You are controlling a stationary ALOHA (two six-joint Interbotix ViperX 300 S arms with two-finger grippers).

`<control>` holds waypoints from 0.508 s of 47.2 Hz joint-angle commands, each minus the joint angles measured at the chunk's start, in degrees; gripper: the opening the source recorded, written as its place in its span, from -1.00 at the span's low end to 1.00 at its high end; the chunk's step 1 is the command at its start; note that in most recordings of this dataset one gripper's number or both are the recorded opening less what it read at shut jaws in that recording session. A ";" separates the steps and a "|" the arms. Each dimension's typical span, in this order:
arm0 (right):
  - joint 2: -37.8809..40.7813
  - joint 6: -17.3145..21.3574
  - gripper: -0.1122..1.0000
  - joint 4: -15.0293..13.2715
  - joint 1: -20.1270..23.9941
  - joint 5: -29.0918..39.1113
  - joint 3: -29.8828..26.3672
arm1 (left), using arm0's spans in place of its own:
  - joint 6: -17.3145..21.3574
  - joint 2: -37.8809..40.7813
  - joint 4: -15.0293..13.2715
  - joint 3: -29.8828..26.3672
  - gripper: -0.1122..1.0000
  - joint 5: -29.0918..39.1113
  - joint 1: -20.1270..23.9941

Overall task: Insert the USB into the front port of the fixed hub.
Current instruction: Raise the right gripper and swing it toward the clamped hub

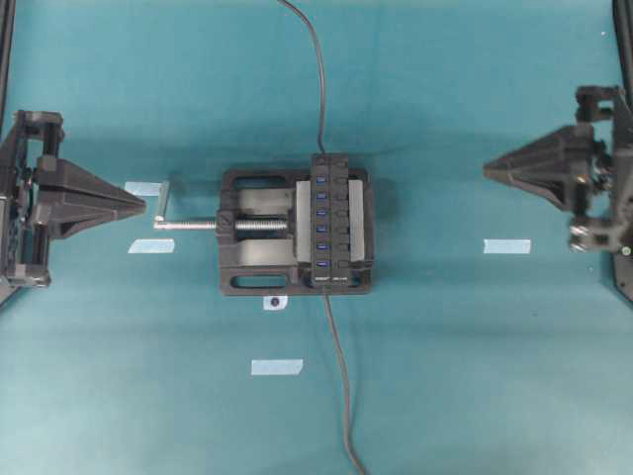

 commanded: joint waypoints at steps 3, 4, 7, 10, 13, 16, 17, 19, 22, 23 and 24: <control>3.43 0.53 -0.87 -0.18 -1.23 0.53 -2.81 | 0.09 0.35 0.09 -1.76 -0.80 0.26 0.00; 3.96 0.53 -0.87 -0.18 -1.32 0.62 -2.99 | 0.09 0.35 0.18 -1.85 -0.80 0.35 0.00; 5.45 0.44 -0.87 -0.18 -1.49 0.53 -3.60 | 0.00 0.35 0.18 -1.85 -0.80 0.53 0.00; 6.86 0.35 -0.87 -0.18 -1.58 0.53 -4.13 | 0.00 0.35 0.09 -1.85 -0.80 0.70 0.00; 8.35 0.35 -0.87 -0.26 -1.58 0.62 -4.75 | 0.00 0.35 0.18 -1.85 -0.80 0.79 0.00; 9.84 0.35 -0.87 -0.88 -1.67 0.62 -5.45 | 0.00 0.35 0.09 -1.85 -0.80 0.79 0.00; 10.37 0.35 -0.87 -1.14 -1.67 0.62 -5.71 | 0.00 0.35 0.18 -1.85 -0.80 0.79 0.00; 11.60 0.35 -0.87 -1.93 -1.67 0.53 -6.33 | 0.00 0.35 0.09 -1.85 -0.80 0.79 0.00; 13.10 0.35 -0.87 -3.16 -1.85 0.53 -7.21 | 0.00 0.35 0.18 -1.85 -0.80 0.79 0.00; 13.54 0.35 -0.87 -3.60 -1.85 0.62 -7.56 | 0.00 0.35 0.09 -1.85 -0.80 0.79 0.00; 14.06 0.35 -0.87 -4.04 -1.93 0.62 -7.82 | 0.00 0.35 0.18 -1.85 -0.80 0.79 0.00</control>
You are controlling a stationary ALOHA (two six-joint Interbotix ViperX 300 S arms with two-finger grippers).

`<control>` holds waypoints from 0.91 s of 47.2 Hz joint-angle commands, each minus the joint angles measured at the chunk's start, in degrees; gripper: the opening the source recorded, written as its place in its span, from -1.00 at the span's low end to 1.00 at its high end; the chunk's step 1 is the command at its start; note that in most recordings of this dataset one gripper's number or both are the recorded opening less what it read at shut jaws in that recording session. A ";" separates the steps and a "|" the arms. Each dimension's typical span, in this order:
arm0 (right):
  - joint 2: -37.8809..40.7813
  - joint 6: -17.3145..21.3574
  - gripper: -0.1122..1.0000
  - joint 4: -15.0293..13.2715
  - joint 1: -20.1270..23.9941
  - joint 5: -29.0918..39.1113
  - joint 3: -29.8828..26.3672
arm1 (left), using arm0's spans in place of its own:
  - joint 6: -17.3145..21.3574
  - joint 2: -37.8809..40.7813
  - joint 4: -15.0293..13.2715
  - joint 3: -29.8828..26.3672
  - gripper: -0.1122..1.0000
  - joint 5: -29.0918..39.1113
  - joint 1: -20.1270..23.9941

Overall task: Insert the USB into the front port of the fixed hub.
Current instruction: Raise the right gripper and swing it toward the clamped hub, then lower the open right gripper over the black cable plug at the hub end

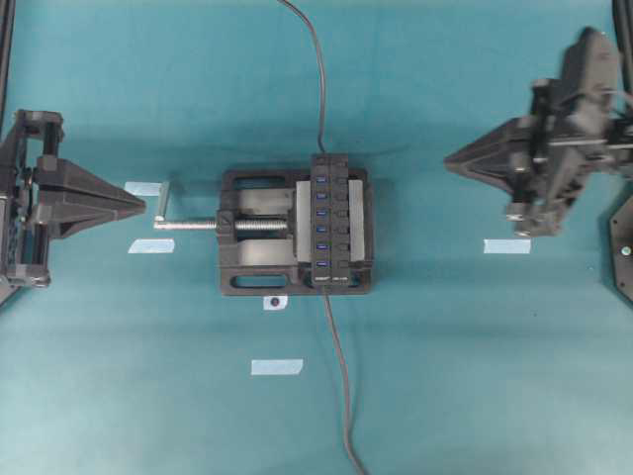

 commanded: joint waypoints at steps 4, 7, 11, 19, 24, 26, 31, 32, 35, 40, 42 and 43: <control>2.81 0.35 -0.87 -2.37 -1.05 -0.26 -3.43 | 0.09 0.35 0.09 -1.41 -0.80 -0.26 0.00; 3.96 0.26 -0.87 -2.64 -1.49 -0.35 -4.04 | 0.09 0.35 0.18 -1.49 -0.80 -0.26 0.00; 5.63 0.00 -0.87 -2.81 -2.11 -0.70 -4.75 | 0.09 0.35 0.18 -1.41 -0.80 -0.18 0.00; 8.61 -1.23 -0.87 -2.90 -2.46 -1.67 -6.24 | 0.09 0.35 0.09 -1.23 -0.80 -0.26 0.00; 10.99 -2.29 -0.87 -2.90 -2.46 -2.37 -7.38 | 0.09 0.35 0.09 -1.23 -0.80 -0.26 0.00; 11.95 -2.72 -0.87 -2.90 -2.55 -2.72 -7.91 | 0.09 0.35 0.18 -1.23 -0.80 -0.26 0.00; 14.33 -4.57 -0.87 -2.90 -2.46 -3.43 -9.32 | 0.18 0.35 0.18 -1.14 -0.80 -0.18 0.00; 14.85 -4.92 -0.87 -2.90 -2.46 -3.52 -9.58 | 0.18 0.35 0.18 -1.14 -0.80 -0.18 0.00; 16.26 -6.15 -0.87 -2.90 -2.46 -3.52 -10.63 | 0.18 0.35 0.18 -1.05 -0.80 -0.26 0.00; 18.63 -7.65 -0.87 -2.90 -2.46 -3.52 -12.30 | 0.09 0.35 0.09 -0.97 -0.80 -0.26 0.00; 19.51 -8.00 -0.87 -2.90 -2.46 -3.52 -12.83 | 0.09 0.35 0.18 -0.97 -0.80 -0.26 -0.09; 19.86 -8.17 -0.87 -2.90 -2.46 -3.52 -13.10 | 0.09 0.35 0.09 -0.97 -0.80 -0.26 -0.09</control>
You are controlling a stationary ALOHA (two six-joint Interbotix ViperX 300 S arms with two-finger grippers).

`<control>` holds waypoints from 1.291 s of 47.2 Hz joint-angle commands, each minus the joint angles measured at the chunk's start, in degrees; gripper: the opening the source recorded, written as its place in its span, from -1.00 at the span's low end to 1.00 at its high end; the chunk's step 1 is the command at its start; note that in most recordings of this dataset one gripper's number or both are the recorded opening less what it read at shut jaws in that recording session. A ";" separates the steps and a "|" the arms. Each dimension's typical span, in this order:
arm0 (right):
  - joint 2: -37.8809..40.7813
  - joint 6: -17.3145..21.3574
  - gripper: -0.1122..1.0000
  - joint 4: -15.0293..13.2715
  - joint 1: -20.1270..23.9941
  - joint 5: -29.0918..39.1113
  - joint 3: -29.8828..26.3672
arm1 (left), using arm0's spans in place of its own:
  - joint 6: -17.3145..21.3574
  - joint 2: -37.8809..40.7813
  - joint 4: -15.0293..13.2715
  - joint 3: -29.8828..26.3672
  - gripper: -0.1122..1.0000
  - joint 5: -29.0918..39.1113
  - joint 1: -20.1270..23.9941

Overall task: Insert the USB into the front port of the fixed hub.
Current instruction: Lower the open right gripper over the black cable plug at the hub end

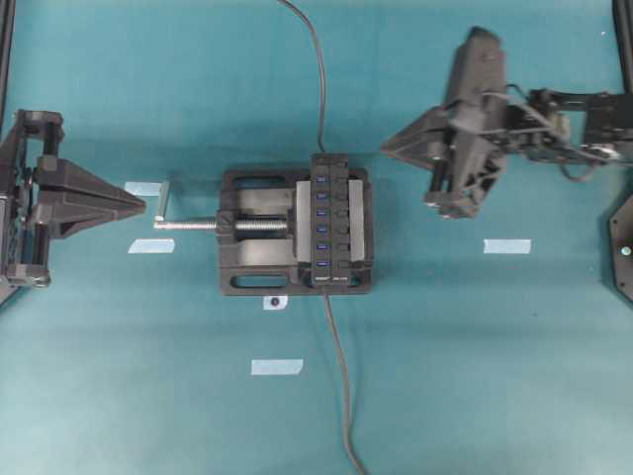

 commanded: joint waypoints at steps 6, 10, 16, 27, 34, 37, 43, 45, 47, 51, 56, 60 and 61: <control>2.72 -1.14 -0.87 0.00 -0.18 -0.62 -3.43 | 0.00 0.35 0.09 -0.79 -0.80 -0.26 -0.09; 4.13 -1.32 -0.87 0.00 -0.18 -0.88 -4.31 | -0.18 0.35 0.09 -0.62 -0.80 -0.26 -0.18; 6.06 -1.49 -0.87 0.00 -0.18 -0.88 -5.71 | -0.18 0.09 0.09 -0.35 -0.80 -0.35 -0.26; 9.14 -1.49 -0.87 0.00 -0.09 -0.88 -7.65 | -0.26 -0.70 0.18 -0.18 -0.80 -0.18 -0.26; 10.28 -1.49 -0.87 0.00 -0.09 -1.05 -8.35 | -0.18 -0.79 0.18 -0.26 -0.80 0.53 -0.18; 10.63 -1.49 -0.87 0.00 -0.09 -1.05 -8.35 | -0.18 -0.79 0.09 -0.26 -0.80 0.79 -0.26; 11.43 -1.49 -0.87 0.00 -0.09 -0.79 -8.35 | -0.18 -0.79 0.09 -0.26 -0.80 0.97 -0.26; 11.69 -1.49 -0.87 0.00 -0.09 -0.79 -8.35 | -0.18 -0.79 0.09 -0.26 -0.80 0.97 -0.26; 11.87 -1.49 -0.87 0.00 -0.09 -0.79 -8.35 | -0.18 -0.79 0.18 -0.26 -0.80 0.97 -0.26; 12.22 -1.58 -0.87 0.00 -0.09 -0.70 -8.35 | -0.18 -0.88 0.09 -0.26 -0.80 0.97 -0.26; 12.57 -1.49 -0.87 0.00 -0.09 -0.62 -8.35 | -0.18 -0.79 0.18 -0.35 -0.80 0.97 -0.26; 12.74 -1.49 -0.86 0.00 -0.09 -0.62 -8.35 | -0.18 -0.79 0.09 -0.35 -0.80 0.97 -0.26; 12.74 -1.58 -0.86 -0.09 -0.09 -0.62 -8.44 | -0.18 -0.79 0.09 -0.35 -0.80 0.97 -0.26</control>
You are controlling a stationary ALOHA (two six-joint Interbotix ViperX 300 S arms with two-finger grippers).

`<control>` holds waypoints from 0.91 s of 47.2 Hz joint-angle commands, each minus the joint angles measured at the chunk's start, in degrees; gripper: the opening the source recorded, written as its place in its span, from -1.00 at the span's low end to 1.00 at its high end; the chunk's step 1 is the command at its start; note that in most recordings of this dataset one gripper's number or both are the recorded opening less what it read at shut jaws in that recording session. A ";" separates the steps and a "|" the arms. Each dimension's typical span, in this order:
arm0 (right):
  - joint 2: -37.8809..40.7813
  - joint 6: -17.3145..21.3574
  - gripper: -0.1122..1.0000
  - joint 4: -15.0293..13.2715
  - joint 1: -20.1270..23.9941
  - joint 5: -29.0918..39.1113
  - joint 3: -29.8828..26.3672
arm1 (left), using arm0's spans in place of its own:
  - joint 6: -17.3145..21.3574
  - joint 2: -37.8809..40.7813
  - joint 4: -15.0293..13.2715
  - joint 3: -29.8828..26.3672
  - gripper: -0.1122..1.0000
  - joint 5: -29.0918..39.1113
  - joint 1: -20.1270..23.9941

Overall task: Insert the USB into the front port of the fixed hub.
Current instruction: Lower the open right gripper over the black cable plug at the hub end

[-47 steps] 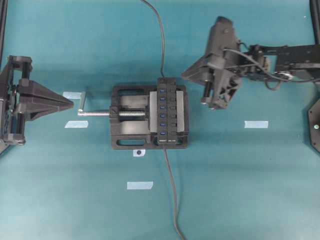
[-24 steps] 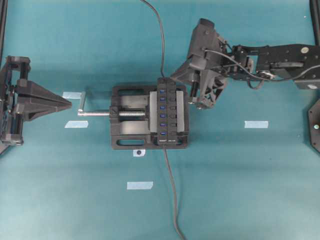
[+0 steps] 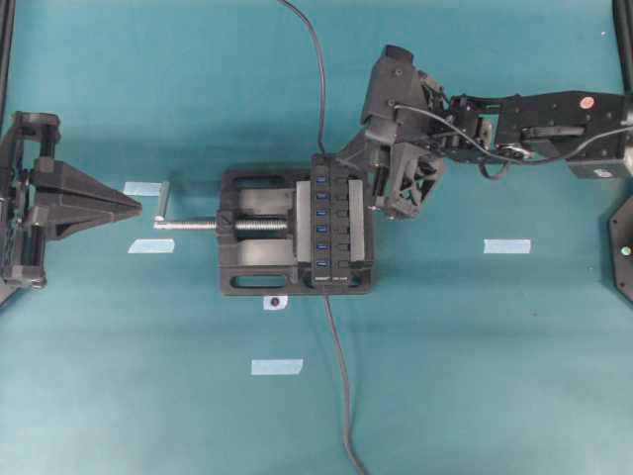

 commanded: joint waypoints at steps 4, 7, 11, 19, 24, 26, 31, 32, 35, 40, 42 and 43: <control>-0.79 -0.70 -0.85 0.00 0.00 -0.09 -1.76 | -0.09 0.18 0.18 -0.79 -0.80 -0.18 -0.09; -0.79 -0.70 -0.83 0.00 0.00 0.18 -2.29 | -0.09 0.18 0.09 -0.79 -0.80 -0.18 0.00; -0.70 -0.79 -0.78 -0.09 0.00 0.70 -2.90 | -0.09 0.18 0.18 -0.79 -0.80 -0.18 0.00; -0.18 -2.02 -0.47 0.00 -0.09 1.14 -3.34 | -0.09 0.18 0.09 -0.79 -0.80 -0.18 -0.09; 0.35 -2.46 -0.02 -0.09 -0.09 1.49 -3.87 | -0.09 0.18 0.18 -0.79 -0.80 -0.18 -0.09; 0.70 -2.55 0.20 0.00 -0.09 1.76 -4.13 | -0.09 0.09 0.09 -0.79 -0.80 -0.18 -0.09; 1.49 -2.64 0.71 -0.09 -0.09 2.46 -4.75 | -0.09 0.18 0.09 -0.70 -0.80 -0.18 -0.09; 1.58 -2.64 0.77 0.00 -0.09 2.46 -4.83 | -0.09 0.18 0.18 -0.79 -0.80 -0.18 -0.09; 1.93 -2.72 0.76 -0.09 -0.09 2.55 -5.19 | -0.09 0.09 0.09 -0.70 -0.80 -0.18 -0.09; 2.46 -2.81 0.65 0.00 -0.18 2.55 -5.71 | -0.09 -0.18 0.18 -0.53 -0.80 -0.18 -0.09; 2.90 -2.99 0.63 -0.09 -0.26 2.46 -5.89 | -0.09 -0.35 0.09 -0.53 -0.80 -0.18 -0.09; 2.99 -3.08 0.63 -0.09 -0.26 2.37 -5.98 | -0.09 -0.44 0.18 -0.53 -0.80 -0.18 -0.09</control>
